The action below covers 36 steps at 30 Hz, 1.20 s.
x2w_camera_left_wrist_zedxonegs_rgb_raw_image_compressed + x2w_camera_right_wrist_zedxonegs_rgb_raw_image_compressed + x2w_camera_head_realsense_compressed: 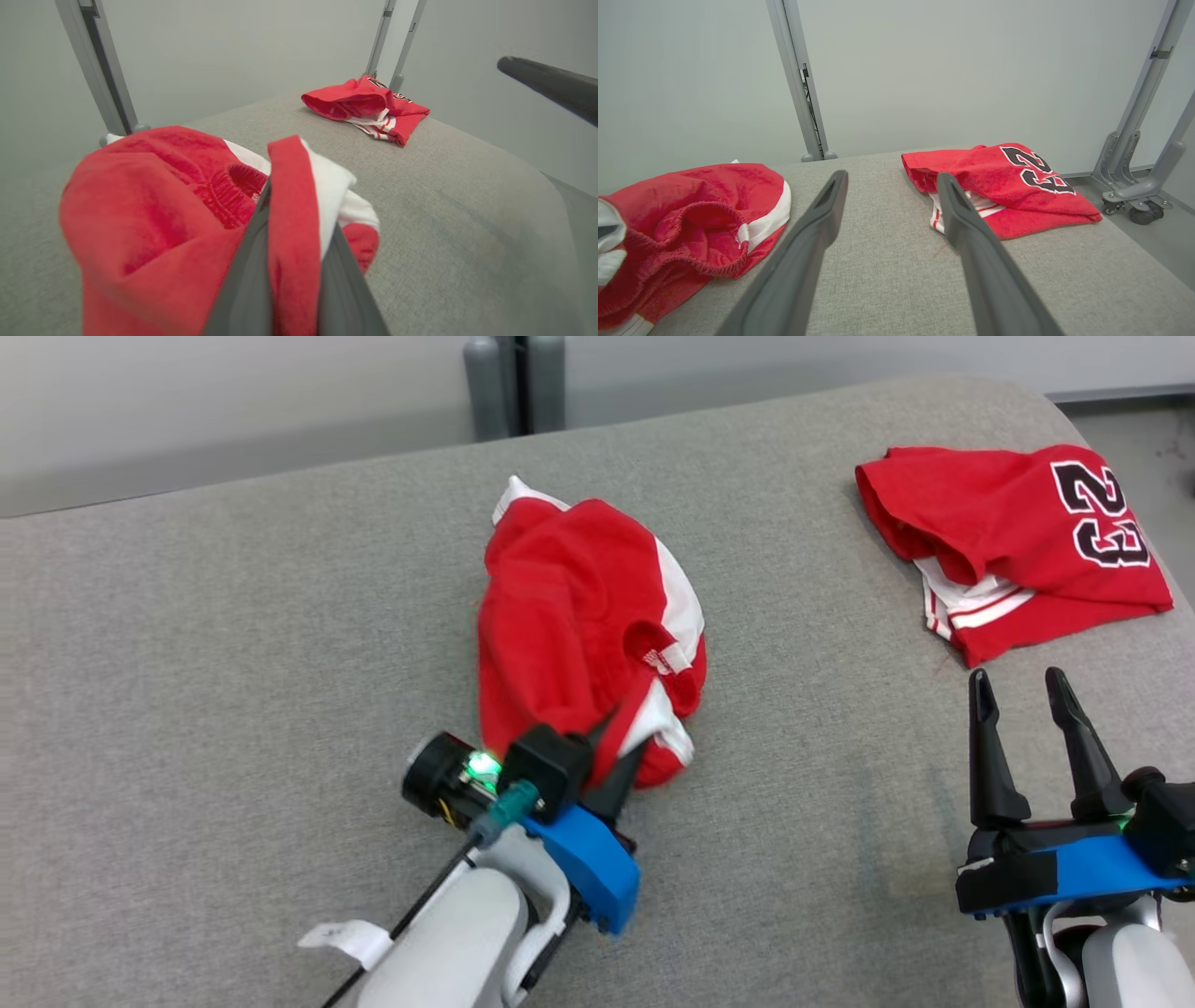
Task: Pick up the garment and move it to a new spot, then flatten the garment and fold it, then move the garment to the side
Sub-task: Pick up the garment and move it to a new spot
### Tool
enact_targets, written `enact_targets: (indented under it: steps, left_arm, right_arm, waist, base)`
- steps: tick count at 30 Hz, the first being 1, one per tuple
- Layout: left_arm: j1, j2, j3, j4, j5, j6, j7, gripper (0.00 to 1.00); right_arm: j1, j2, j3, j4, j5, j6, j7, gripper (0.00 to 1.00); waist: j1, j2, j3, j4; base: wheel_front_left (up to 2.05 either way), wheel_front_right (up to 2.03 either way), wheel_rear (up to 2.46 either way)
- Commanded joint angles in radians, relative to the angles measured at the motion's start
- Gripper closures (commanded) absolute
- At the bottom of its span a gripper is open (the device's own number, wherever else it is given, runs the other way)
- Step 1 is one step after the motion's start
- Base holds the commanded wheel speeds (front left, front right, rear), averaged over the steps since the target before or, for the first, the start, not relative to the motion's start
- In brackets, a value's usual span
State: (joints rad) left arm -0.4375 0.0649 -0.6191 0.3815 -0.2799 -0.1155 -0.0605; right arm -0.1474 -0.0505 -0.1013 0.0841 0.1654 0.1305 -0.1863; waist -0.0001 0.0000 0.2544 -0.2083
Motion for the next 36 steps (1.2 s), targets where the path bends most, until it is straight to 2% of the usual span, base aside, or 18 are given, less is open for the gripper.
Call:
enact_targets:
  steps: [1, 4, 10, 16, 26, 30, 36]
  left_arm:
    - [0.001, -0.002, -0.007, 0.0, -0.003, -0.005, -0.009, 0.0]
    - [0.004, -0.008, -0.028, -0.005, -0.013, 0.005, -0.057, 0.0]
    - [-0.01, -0.008, 0.007, -0.049, -0.027, 0.064, -0.156, 0.0]
    - [0.04, 0.061, 0.093, -0.092, -0.039, 0.127, -0.185, 0.0]
    - [0.179, 0.166, 0.3, -0.188, -0.084, 0.209, -0.204, 0.0]
    - [0.246, 0.17, 0.383, -0.229, -0.074, 0.224, -0.205, 0.0]
    - [0.332, 0.156, 0.471, -0.26, -0.035, 0.21, -0.205, 0.0]
  right_arm:
    - [0.011, 0.0, -0.001, 0.003, -0.006, 0.001, 0.003, 0.0]
    - [0.016, 0.0, -0.003, 0.009, -0.009, 0.001, 0.005, 0.0]
    - [0.042, 0.0, -0.013, 0.028, -0.015, 0.001, 0.008, 0.0]
    - [0.071, 0.0, -0.016, 0.038, -0.01, 0.001, 0.009, 0.0]
    - [0.091, 0.0, -0.02, 0.035, -0.013, 0.001, 0.014, 0.0]
    - [0.094, 0.0, -0.022, 0.03, -0.016, 0.001, 0.019, 0.0]
    - [0.102, 0.0, -0.019, 0.029, -0.019, 0.001, 0.027, 0.0]
  waist:
    - [0.0001, 0.0, -0.004, 0.004]
    - [0.0001, 0.0, -0.024, 0.017]
    - [0.0001, 0.0, -0.073, 0.047]
    - [0.0001, 0.0, -0.105, 0.079]
    - [0.0001, 0.0, -0.121, 0.139]
    - [0.0001, 0.0, -0.129, 0.158]
    - [0.0001, 0.0, -0.144, 0.179]
  base:
    - [0.0, 0.0, 0.0]
    - [0.0, 0.0, 0.0]
    - [0.0, 0.0, 0.0]
    - [0.0, 0.0, 0.0]
    - [0.0, 0.0, 0.0]
    - [0.0, 0.0, 0.0]
    - [0.0, 0.0, 0.0]
